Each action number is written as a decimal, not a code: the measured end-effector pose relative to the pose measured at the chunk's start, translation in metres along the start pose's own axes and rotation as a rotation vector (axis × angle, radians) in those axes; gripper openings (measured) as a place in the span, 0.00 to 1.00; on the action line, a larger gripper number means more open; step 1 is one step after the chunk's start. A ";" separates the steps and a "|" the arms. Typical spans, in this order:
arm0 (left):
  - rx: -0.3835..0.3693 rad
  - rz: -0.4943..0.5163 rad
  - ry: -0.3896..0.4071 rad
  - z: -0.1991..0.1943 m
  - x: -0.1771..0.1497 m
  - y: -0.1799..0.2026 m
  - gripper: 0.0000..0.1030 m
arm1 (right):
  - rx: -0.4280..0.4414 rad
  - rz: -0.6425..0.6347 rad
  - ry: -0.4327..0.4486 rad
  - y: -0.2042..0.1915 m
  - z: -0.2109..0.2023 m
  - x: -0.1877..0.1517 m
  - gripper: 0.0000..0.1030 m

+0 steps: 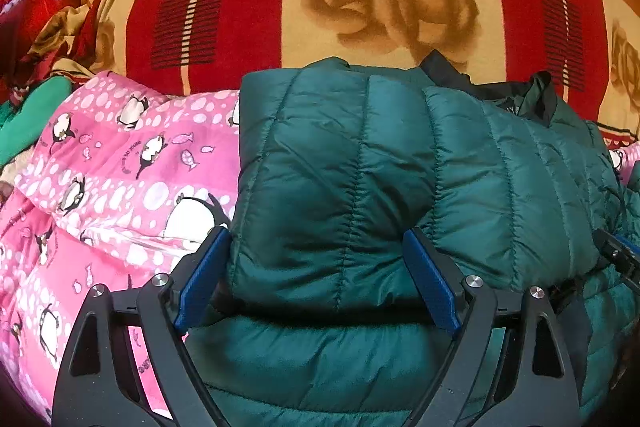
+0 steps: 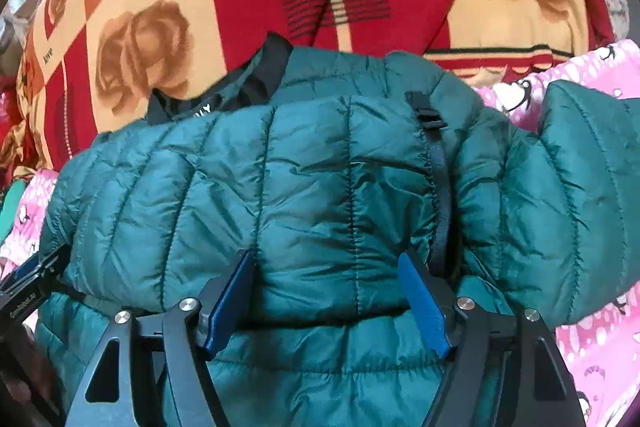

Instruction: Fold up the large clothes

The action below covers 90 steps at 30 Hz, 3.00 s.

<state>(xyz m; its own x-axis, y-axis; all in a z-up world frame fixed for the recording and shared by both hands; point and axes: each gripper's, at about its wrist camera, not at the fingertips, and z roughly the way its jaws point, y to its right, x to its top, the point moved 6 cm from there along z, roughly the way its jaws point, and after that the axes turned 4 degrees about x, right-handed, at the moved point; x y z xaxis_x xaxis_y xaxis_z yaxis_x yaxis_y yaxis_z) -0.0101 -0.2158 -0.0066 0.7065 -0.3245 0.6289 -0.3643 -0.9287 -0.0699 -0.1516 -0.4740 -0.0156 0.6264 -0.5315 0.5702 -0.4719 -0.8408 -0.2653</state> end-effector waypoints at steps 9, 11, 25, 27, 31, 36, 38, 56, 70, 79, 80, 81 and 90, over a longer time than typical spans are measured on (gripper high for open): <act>-0.071 0.009 0.075 -0.037 0.006 0.011 0.85 | -0.013 0.023 0.095 0.006 -0.054 0.001 0.72; -0.120 0.021 0.078 -0.045 0.006 0.019 0.85 | -0.031 0.036 0.108 0.013 -0.063 0.004 0.72; -0.129 0.098 -0.043 -0.018 -0.011 0.049 0.85 | -0.235 0.165 0.124 0.149 -0.123 -0.003 0.73; -0.127 0.097 -0.042 -0.018 -0.012 0.049 0.85 | -0.272 0.195 0.133 0.175 -0.132 -0.007 0.73; -0.133 0.090 -0.048 -0.017 -0.012 0.048 0.85 | -0.312 0.250 0.147 0.217 -0.147 -0.012 0.73; -0.128 0.087 -0.048 -0.016 -0.012 0.048 0.86 | -0.358 0.346 0.225 0.273 -0.177 -0.010 0.73; -0.124 0.088 -0.047 -0.016 -0.012 0.049 0.86 | -0.356 0.408 0.247 0.294 -0.184 -0.009 0.73; -0.116 0.092 -0.044 -0.014 -0.012 0.050 0.87 | -0.321 0.591 0.346 0.394 -0.183 0.015 0.73; -0.138 0.077 -0.058 -0.014 -0.012 0.047 0.90 | -0.248 0.423 0.449 0.352 -0.202 0.044 0.20; -0.192 0.012 -0.025 -0.037 0.000 0.036 0.90 | -0.094 0.337 0.504 0.287 -0.221 0.061 0.17; -0.196 0.006 -0.026 -0.038 0.000 0.034 0.90 | -0.081 0.322 0.507 0.279 -0.222 0.063 0.16; -0.199 -0.002 -0.027 -0.039 0.001 0.032 0.90 | -0.070 0.304 0.507 0.269 -0.222 0.066 0.15; -0.216 -0.053 -0.015 -0.048 0.010 0.019 0.90 | 0.028 0.166 0.456 0.190 -0.208 0.079 0.12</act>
<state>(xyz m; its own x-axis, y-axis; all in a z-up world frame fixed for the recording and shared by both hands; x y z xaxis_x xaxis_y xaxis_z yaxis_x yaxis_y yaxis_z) -0.0389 -0.2280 0.0353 0.7366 -0.2800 0.6157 -0.4465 -0.8851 0.1317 -0.3206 -0.6546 0.1404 0.2055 -0.5650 0.7991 -0.5222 -0.7539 -0.3988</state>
